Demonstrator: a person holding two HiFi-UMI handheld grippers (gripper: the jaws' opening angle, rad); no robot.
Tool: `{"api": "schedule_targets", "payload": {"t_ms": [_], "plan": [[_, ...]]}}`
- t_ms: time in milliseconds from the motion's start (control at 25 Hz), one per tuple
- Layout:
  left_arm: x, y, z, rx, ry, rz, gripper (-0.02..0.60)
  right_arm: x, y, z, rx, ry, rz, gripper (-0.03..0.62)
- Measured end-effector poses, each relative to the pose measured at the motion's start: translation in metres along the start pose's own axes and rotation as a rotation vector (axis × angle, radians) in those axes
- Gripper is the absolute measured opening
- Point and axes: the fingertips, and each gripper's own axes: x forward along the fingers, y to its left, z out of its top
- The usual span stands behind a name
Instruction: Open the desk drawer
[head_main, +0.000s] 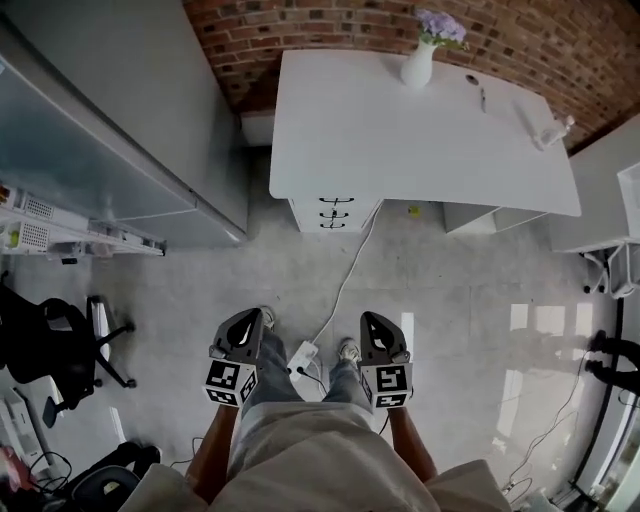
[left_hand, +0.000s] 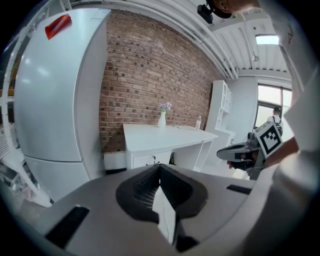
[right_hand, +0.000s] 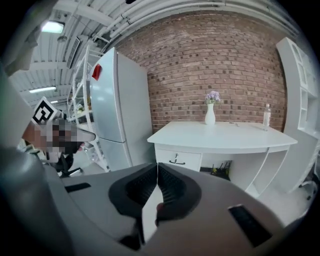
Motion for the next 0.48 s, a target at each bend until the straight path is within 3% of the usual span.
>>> {"api": "schedule_targets", "payload": {"t_ms": [120,240,480], "plan": [[0.014,0.025,0.01,0.072,-0.019,-0.019,0.012,0.028,0.002,0.009,0.03,-0.013,-0.076,0.018],[0.03,0.04,0.01,0.097,-0.024,-0.047,0.012,0.053,0.002,0.017,0.011,-0.02,-0.115,0.018],[0.055,0.028,-0.008,0.13,-0.004,-0.112,0.012,0.074,-0.002,0.022,0.011,-0.047,-0.107,0.018]]}}
